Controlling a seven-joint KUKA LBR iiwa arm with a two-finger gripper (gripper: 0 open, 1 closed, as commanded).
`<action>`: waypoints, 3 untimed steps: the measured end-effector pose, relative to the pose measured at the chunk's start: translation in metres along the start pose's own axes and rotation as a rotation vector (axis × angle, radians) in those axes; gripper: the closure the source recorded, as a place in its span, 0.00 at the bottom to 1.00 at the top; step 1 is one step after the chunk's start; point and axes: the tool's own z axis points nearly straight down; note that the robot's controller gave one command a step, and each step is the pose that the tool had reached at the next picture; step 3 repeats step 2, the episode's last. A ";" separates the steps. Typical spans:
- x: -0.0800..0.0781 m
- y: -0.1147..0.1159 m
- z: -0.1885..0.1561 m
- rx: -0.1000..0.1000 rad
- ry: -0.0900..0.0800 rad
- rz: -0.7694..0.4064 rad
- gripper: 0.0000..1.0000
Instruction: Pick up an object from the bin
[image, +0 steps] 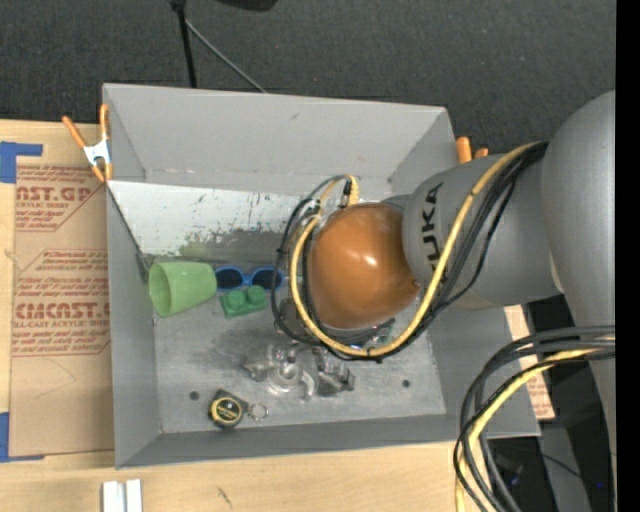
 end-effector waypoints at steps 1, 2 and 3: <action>0.000 0.000 0.000 -0.002 0.000 0.001 1.00; -0.011 -0.002 -0.163 0.007 -0.004 -0.017 1.00; -0.011 -0.002 -0.163 0.007 -0.004 -0.017 1.00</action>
Offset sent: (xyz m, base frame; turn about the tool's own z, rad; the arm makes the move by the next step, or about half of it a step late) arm 0.0000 0.0000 0.0000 0.0000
